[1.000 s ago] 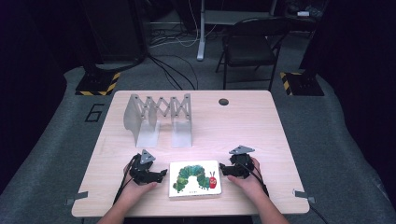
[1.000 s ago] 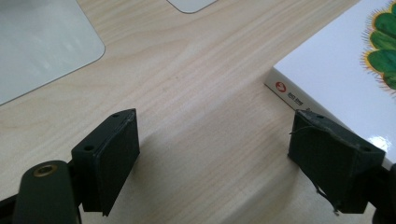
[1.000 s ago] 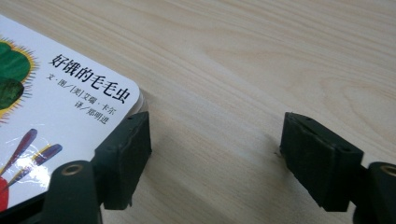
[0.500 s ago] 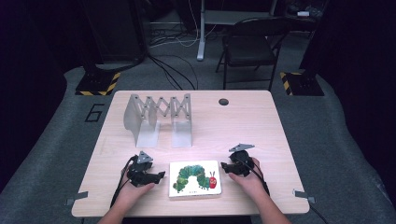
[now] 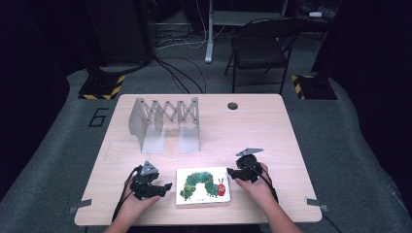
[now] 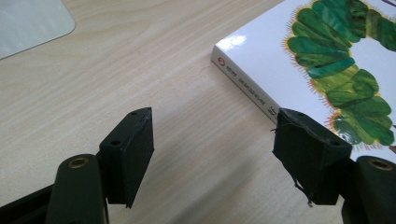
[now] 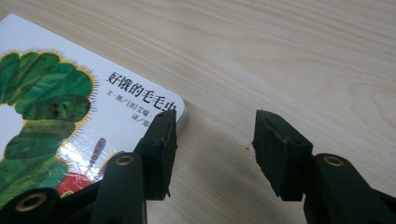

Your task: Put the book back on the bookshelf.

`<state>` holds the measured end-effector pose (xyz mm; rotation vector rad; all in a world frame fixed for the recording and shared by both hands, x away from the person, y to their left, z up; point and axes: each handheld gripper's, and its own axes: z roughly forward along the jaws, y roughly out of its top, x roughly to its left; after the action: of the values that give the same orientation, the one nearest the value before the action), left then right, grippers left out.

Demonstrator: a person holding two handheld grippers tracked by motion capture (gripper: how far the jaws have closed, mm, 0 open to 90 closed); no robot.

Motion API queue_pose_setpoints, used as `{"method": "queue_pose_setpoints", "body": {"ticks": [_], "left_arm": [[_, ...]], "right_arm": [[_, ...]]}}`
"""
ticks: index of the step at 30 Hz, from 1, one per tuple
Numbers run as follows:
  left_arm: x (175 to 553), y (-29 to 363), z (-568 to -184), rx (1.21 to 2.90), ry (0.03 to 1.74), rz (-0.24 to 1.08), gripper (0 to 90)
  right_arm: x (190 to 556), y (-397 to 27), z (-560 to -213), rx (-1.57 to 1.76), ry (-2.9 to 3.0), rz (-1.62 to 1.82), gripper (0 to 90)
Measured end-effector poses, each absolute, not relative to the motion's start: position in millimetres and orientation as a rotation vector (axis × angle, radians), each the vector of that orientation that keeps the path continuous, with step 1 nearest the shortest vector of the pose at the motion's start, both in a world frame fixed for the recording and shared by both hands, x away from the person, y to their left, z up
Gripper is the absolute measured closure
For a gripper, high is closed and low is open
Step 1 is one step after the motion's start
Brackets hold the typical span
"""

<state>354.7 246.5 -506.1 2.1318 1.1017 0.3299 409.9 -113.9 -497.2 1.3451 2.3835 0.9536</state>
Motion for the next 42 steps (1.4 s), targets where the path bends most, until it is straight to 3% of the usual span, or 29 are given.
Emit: {"method": "queue_pose_setpoints", "body": {"ticks": [42], "left_arm": [[320, 199, -510, 2.263, 0.914, 0.226, 24.4]], "right_arm": [[413, -88, -499, 1.319, 2.497, 1.039, 48.9]]}}
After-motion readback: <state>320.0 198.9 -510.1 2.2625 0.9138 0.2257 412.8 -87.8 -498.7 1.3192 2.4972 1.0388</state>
